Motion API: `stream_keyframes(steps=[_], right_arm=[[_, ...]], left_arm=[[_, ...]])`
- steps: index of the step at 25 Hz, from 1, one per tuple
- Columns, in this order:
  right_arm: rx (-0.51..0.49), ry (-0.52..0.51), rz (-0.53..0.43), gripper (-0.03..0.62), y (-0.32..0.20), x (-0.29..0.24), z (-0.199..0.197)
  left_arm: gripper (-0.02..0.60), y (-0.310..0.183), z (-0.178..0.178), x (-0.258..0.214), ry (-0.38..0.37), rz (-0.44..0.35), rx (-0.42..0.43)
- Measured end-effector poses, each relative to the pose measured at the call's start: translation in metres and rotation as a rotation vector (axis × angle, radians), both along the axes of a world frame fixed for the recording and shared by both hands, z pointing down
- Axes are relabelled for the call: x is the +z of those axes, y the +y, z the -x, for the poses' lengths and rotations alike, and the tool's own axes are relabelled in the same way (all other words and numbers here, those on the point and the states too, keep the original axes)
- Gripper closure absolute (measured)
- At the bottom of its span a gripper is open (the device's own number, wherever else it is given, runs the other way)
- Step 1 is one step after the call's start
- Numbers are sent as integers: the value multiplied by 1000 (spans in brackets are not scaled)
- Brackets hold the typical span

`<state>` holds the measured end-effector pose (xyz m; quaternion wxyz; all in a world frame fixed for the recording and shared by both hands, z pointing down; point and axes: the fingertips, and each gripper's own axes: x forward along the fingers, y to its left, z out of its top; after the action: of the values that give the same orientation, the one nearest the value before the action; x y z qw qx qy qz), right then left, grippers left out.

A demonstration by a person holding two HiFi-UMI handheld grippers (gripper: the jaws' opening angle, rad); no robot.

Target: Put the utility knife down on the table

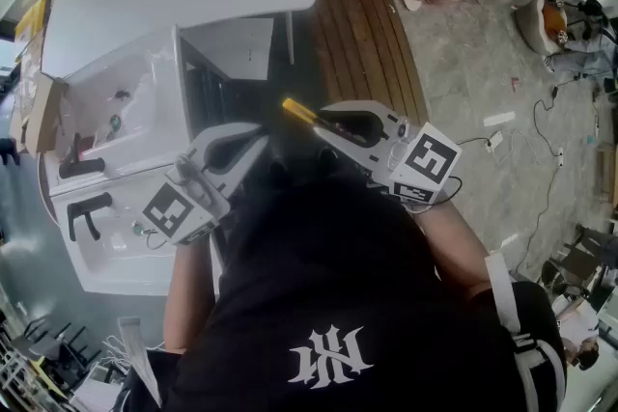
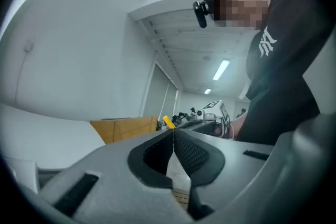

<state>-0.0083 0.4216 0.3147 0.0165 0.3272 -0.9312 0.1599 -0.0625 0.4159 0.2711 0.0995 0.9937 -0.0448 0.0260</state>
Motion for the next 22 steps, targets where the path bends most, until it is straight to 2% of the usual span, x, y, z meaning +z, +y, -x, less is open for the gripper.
stream_keyframes(steps=[6, 10, 16, 22], right_arm=[[-21, 15, -10, 540, 0, 3, -6], [-23, 9, -20, 539, -1, -1, -18], [-24, -58, 2, 539, -4, -4, -40], [-57, -49, -38, 539, 0, -7, -63]], left_arm=[[575, 2, 0, 31, -81, 9, -17], [575, 3, -9, 21, -53, -8, -26], [575, 5, -20, 28, -118, -4, -74], [575, 8, -37, 29, -131, 13, -127]])
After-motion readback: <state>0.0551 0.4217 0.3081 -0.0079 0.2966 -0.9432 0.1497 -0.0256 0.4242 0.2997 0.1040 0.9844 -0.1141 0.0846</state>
